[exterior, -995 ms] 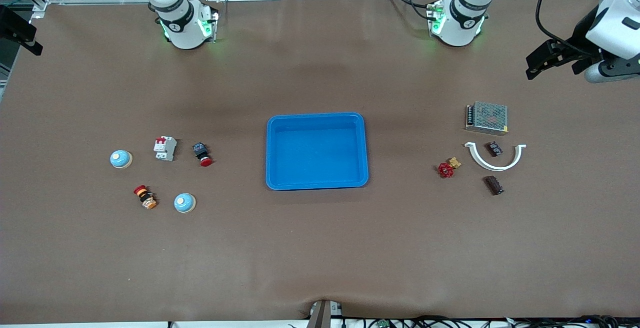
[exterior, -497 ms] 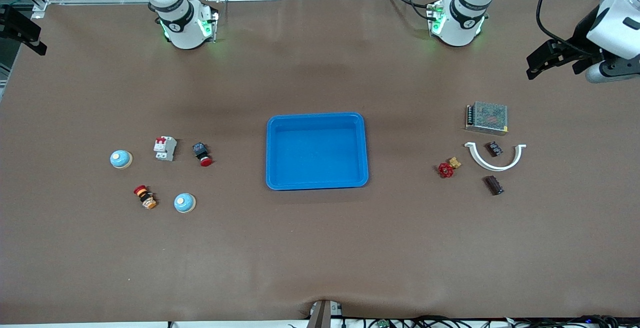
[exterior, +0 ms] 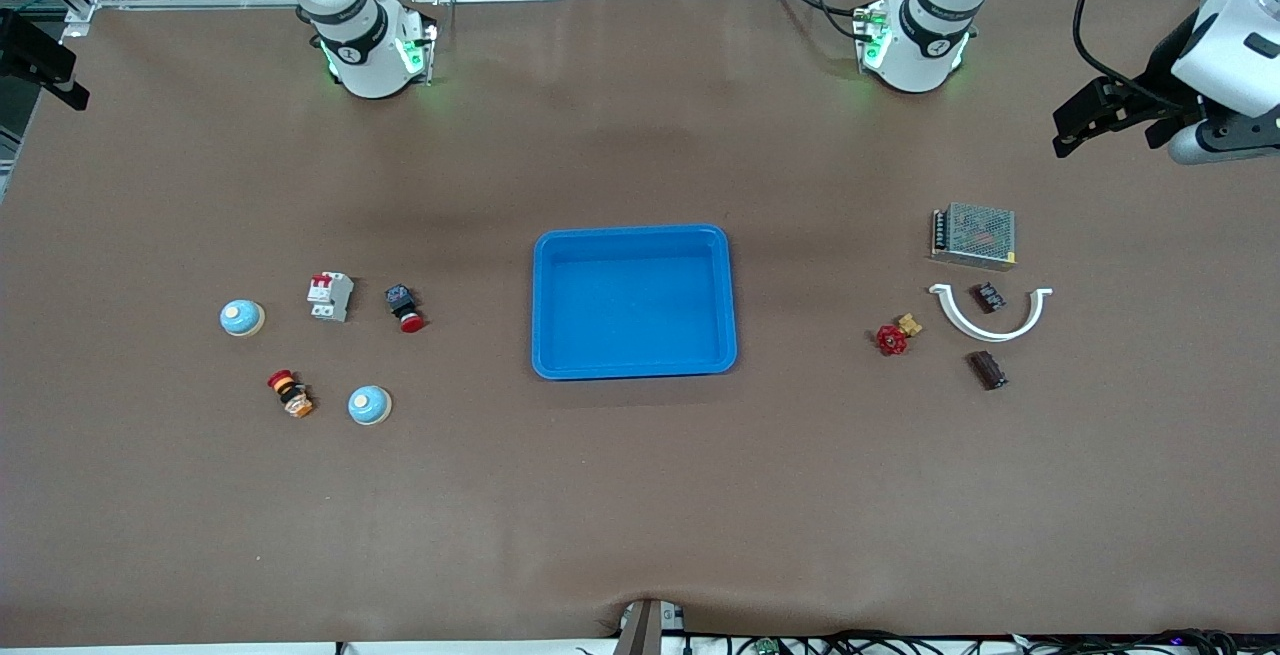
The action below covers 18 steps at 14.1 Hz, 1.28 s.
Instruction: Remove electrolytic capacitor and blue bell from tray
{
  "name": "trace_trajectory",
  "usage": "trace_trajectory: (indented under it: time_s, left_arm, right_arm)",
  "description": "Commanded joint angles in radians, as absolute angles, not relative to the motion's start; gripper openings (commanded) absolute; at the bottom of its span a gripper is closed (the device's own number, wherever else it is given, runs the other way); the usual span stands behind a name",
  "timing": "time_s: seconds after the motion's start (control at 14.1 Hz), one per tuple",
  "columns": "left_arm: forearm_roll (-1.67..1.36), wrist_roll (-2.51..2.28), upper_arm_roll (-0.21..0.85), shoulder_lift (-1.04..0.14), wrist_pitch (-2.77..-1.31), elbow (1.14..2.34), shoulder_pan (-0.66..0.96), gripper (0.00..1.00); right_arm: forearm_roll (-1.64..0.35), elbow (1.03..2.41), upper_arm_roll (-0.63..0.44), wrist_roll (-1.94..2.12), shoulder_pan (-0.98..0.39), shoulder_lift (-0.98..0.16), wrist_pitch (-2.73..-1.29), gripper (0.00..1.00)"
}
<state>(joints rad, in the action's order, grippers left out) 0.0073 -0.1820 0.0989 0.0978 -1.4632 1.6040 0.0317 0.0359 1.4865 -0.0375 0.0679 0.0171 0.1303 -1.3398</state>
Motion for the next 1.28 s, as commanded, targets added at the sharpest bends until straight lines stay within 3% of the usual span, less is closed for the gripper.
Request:
trace_trajectory:
  time_s: [0.0,1.21]
  left_arm:
    - [0.008,-0.146,0.097,0.112,-1.454,1.608,0.026,1.00]
    - [0.009,-0.106,0.086,0.080,-1.454,1.562,0.025,1.00]
  right_arm:
    - [0.023,1.470,-0.049,0.063,0.003,0.130,-1.327,1.00]
    - [0.023,1.471,-0.049,0.063,-0.006,0.127,-1.351,1.00]
